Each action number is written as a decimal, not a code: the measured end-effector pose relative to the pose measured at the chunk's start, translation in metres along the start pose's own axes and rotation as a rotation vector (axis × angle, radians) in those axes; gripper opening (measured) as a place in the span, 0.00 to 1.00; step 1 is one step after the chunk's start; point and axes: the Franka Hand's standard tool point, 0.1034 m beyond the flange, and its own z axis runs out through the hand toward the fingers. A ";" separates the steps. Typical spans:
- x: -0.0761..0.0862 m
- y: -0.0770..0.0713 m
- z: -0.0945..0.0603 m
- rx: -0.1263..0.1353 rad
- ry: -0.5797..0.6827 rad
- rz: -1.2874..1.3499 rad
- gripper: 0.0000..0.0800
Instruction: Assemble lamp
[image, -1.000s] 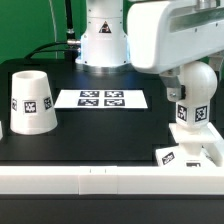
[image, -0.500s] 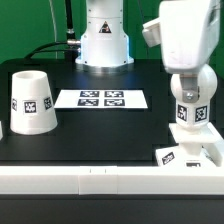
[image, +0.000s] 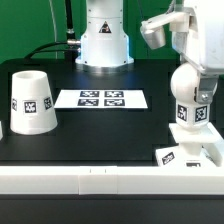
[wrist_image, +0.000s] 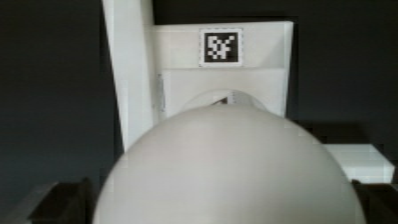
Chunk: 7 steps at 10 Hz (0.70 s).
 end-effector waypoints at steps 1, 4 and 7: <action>-0.001 0.000 0.000 -0.001 -0.006 -0.044 0.87; -0.004 0.000 0.001 -0.001 -0.021 -0.111 0.76; -0.005 0.000 0.001 -0.001 -0.022 -0.110 0.72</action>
Offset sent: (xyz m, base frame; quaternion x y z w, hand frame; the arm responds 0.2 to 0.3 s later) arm -0.0004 0.0043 -0.0008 -0.0002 0.0073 0.0138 0.9999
